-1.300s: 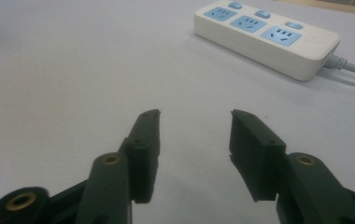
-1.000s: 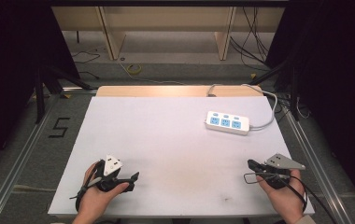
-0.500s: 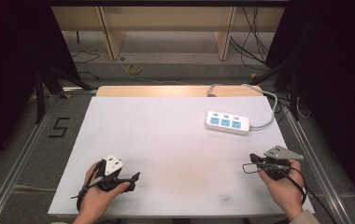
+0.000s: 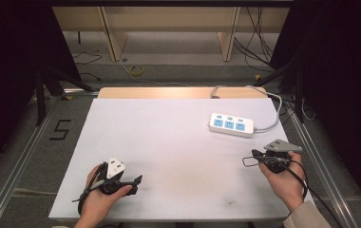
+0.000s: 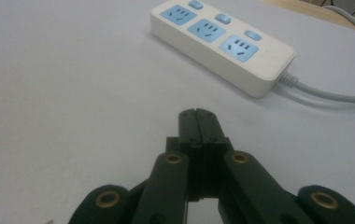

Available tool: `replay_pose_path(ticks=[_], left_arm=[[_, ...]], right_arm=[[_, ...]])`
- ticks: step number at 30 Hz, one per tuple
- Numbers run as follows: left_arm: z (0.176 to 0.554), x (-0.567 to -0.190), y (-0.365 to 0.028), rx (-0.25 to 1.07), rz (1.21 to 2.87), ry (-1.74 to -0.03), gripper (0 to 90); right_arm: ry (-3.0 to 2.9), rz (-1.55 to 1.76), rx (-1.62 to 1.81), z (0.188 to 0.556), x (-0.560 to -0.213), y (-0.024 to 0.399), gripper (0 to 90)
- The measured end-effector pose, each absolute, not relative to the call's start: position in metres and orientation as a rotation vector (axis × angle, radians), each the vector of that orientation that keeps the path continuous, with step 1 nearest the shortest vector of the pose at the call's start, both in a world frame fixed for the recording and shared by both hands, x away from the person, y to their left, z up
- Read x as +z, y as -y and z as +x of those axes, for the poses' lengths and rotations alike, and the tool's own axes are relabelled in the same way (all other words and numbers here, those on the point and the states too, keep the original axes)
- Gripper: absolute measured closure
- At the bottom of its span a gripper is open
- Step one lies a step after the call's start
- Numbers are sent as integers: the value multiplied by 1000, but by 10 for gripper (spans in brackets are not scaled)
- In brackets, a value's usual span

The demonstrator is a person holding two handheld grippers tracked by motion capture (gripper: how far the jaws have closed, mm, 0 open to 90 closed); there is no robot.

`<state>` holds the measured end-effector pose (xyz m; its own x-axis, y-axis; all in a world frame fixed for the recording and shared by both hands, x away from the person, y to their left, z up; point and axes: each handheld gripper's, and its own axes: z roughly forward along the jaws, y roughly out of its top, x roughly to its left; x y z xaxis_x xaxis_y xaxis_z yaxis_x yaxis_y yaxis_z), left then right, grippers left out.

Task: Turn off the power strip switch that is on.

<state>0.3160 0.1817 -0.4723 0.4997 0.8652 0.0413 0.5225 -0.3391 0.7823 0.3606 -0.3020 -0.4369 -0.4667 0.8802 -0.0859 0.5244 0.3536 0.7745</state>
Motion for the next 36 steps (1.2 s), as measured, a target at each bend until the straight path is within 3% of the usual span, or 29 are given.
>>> replay_pose_path(ticks=[36], left_arm=[[316,-472,-181,606,2012,-1135,157]], right_arm=[[-2154,1259,867,400,-420,303,900]])
